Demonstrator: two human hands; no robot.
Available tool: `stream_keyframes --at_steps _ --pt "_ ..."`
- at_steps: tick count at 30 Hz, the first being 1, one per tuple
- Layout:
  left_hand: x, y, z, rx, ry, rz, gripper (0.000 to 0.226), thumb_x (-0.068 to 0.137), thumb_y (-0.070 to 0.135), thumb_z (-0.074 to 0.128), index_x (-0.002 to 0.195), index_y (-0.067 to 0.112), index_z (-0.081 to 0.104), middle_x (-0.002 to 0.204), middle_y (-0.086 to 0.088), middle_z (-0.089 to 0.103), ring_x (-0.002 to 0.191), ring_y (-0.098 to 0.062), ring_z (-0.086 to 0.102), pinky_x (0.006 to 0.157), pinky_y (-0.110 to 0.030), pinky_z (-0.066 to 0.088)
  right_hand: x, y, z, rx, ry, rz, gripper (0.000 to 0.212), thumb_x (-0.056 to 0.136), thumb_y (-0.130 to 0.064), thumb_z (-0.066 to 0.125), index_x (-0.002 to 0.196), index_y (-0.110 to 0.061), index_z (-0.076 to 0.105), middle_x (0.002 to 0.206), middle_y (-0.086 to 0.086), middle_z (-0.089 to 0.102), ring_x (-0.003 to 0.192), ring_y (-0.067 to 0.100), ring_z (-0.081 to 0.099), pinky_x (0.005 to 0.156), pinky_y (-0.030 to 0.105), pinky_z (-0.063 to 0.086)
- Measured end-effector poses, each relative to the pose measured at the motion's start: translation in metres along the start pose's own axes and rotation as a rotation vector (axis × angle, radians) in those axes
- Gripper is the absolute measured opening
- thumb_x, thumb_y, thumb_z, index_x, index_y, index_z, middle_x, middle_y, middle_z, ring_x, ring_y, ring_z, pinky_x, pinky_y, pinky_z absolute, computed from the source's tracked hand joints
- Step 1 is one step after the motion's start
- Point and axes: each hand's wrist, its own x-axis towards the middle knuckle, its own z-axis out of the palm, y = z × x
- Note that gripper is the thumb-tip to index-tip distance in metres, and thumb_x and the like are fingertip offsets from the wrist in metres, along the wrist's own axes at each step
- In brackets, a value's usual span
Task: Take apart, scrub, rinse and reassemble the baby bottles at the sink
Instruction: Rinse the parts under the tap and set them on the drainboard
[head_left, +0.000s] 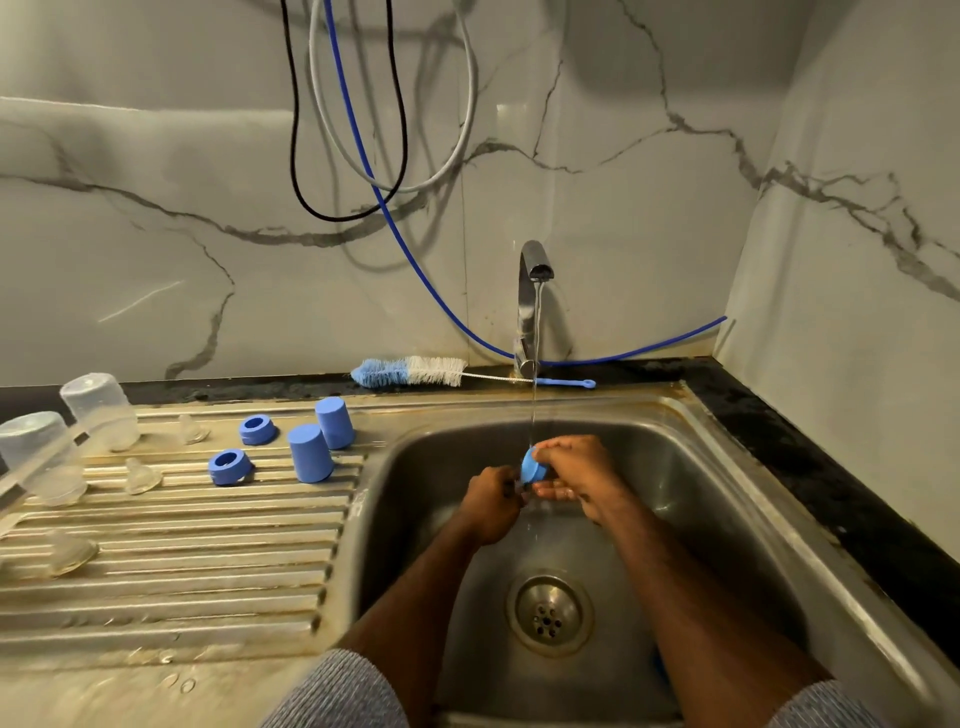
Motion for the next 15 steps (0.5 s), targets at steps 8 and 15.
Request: stream_keyframes --at_steps 8,15 --pt "-0.044 0.009 -0.069 0.028 0.203 0.019 0.022 0.091 0.011 0.068 0.113 0.012 0.074 0.108 -0.004 0.075 0.1 -0.016 0.07 0.094 -0.029 0.053 -0.015 -0.005 0.005 -0.328 -0.06 -0.214 0.027 0.081 0.0 0.078 0.101 -0.014 0.069 0.097 0.007 0.07 0.08 0.016 0.066 0.06 0.023 0.054" --pt "-0.094 -0.007 -0.151 0.042 0.242 0.074 0.012 0.097 0.013 0.065 0.105 0.018 0.07 0.099 0.01 0.067 0.092 -0.004 0.063 0.076 -0.014 0.049 -0.042 -0.031 0.031 -0.526 -0.021 -0.384 0.048 0.069 -0.01 0.09 0.108 -0.02 0.065 0.103 0.0 0.065 0.093 0.014 0.06 0.069 0.022 0.045"
